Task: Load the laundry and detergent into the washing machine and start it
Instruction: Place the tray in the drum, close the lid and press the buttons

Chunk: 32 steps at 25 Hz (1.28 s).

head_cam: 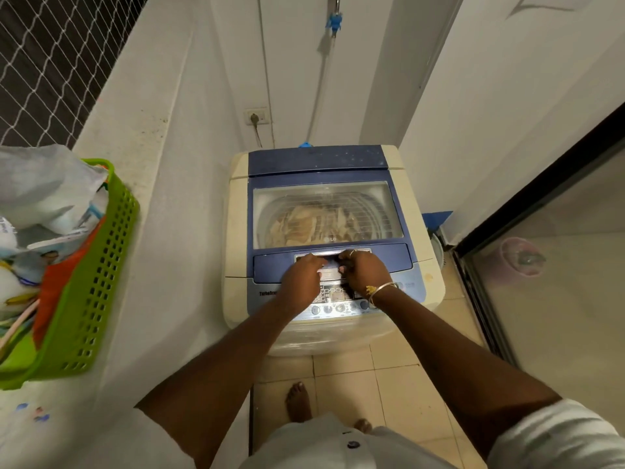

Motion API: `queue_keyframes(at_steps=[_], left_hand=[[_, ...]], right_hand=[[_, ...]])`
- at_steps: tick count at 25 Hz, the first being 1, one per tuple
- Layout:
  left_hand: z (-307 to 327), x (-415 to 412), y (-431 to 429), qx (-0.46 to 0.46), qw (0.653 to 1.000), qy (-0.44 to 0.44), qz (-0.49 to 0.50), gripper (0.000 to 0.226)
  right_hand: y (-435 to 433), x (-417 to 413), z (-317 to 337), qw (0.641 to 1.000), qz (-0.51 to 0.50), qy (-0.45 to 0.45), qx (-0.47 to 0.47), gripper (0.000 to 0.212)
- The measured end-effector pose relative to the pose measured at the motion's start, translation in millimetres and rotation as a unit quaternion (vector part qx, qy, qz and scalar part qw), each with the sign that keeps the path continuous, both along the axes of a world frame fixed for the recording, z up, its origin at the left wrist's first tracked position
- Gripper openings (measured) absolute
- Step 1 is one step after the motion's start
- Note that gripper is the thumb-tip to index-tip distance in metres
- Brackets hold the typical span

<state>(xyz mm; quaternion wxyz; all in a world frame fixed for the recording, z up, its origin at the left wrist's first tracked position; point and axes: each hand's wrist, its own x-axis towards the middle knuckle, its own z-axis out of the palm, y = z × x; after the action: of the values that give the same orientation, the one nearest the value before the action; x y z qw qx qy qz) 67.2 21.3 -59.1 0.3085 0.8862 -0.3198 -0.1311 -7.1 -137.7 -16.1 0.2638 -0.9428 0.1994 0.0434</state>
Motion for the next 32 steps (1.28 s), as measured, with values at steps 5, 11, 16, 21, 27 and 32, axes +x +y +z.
queue_keyframes(at_steps=[5, 11, 16, 21, 27, 32], left_hand=[[1, -48, 13, -0.002, 0.994, -0.107, -0.009, 0.047], [4, -107, 6, 0.072, 0.991, -0.110, 0.004, 0.053], [4, -128, 9, 0.125, 0.984, -0.130, 0.008, 0.053], [3, -139, 16, 0.165, 0.980, -0.109, 0.017, 0.053], [-5, -139, 17, 0.189, 0.976, -0.111, -0.003, 0.055], [-10, -141, 18, 0.185, 0.977, -0.108, 0.000, 0.062]], right_hand=[[-5, -49, 0, 0.992, 0.068, -0.083, -0.072, 0.019], [-13, -108, -15, 0.981, 0.140, -0.043, -0.130, 0.048], [-18, -140, -20, 0.977, 0.156, 0.015, -0.144, 0.062], [-25, -150, -24, 0.981, 0.137, 0.032, -0.133, 0.069], [-36, -151, -23, 0.983, 0.109, 0.039, -0.140, 0.071], [-40, -151, -29, 0.984, 0.091, 0.058, -0.141, 0.072]])
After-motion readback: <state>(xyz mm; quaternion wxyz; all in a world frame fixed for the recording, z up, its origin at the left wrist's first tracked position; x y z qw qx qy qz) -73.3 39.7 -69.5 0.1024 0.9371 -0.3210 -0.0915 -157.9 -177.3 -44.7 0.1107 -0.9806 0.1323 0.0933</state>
